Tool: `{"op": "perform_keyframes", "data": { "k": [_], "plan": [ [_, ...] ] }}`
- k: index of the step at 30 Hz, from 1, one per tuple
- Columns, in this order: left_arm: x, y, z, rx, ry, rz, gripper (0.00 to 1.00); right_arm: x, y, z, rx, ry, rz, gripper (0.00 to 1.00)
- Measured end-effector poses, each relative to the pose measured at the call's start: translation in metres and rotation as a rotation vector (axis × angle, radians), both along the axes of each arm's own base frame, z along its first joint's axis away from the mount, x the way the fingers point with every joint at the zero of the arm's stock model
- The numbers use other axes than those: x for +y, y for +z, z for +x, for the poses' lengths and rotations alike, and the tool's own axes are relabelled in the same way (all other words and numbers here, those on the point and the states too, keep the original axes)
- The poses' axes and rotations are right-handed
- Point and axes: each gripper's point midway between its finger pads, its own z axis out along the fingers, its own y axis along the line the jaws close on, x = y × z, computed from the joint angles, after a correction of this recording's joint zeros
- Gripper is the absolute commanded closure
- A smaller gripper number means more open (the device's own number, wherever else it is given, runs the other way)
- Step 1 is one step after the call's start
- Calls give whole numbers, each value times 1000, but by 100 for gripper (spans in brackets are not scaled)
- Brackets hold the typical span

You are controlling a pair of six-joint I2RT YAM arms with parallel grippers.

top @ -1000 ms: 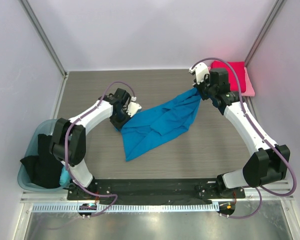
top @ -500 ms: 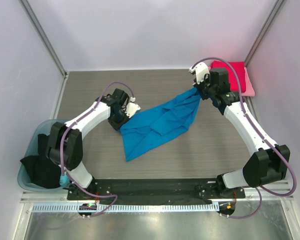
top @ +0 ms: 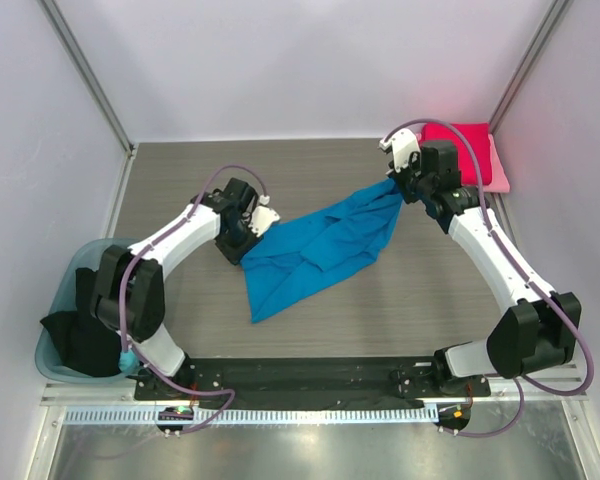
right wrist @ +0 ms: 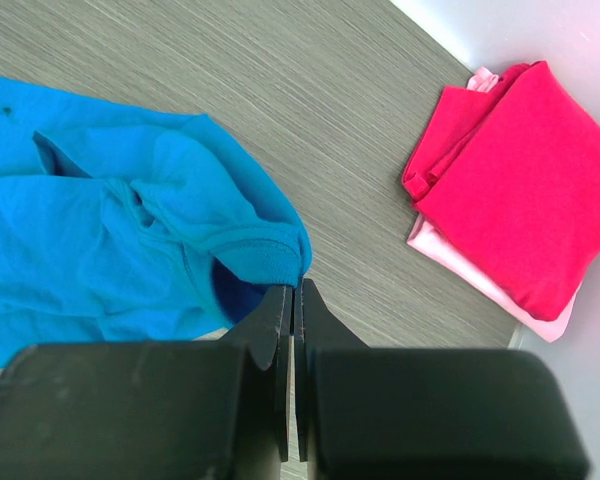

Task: Fold and stack the t-shirts
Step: Flatten the tshirt out

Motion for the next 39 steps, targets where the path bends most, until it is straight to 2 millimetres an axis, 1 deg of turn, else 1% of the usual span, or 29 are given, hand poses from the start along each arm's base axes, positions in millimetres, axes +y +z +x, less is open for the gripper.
{"op": "perform_keyframes", "data": {
  "k": [4, 10, 14, 16, 17, 19, 22, 25, 27, 28, 30, 32, 33, 35, 38, 39],
  "plan": [
    [1, 3, 1, -12, 5, 3, 70, 0, 2, 0, -6, 1, 2, 99],
    [2, -1, -1, -2, 17, 6, 70, 0, 2, 0, -8, 1, 2, 99],
    [2, -10, -2, 21, 21, 16, 81, 0, 3, 0, -9, 1, 2, 99],
    [2, -14, -2, 35, 21, 22, 84, 0, 3, 0, -9, 1, 2, 99],
    [2, -17, -2, 42, 21, 25, 92, 0, 3, 0, -9, 1, 2, 99],
    [2, -19, -1, 49, 24, 28, 100, 0, 3, 0, -9, 1, 2, 99],
    [2, -19, 0, 48, 20, 30, 100, 0, 3, 0, -9, 1, 2, 99],
    [3, -12, 4, 27, 27, 22, 100, 0, 3, 0, -9, -1, 2, 99],
    [9, 2, 7, -7, 41, 9, 100, -2, 3, 1, -9, -4, 2, 99],
    [14, 13, 10, -38, 53, 1, 100, -3, 3, 1, -11, -7, 3, 99],
    [26, 44, 19, -126, 81, -17, 100, -6, 6, 0, -15, -17, 8, 99],
    [39, 86, 32, -249, 114, -39, 100, -11, 12, -1, -27, -35, 25, 99],
    [46, 111, 38, -323, 130, -51, 100, -16, 17, -3, -38, -50, 36, 99],
    [56, 155, 46, -445, 156, -70, 100, -23, 27, -4, -60, -74, 54, 99],
    [68, 219, 51, -613, 182, -92, 100, -32, 53, -3, -110, -104, 80, 99],
    [70, 235, 51, -649, 186, -98, 100, -33, 65, -2, -134, -109, 90, 99]
  ]
}}
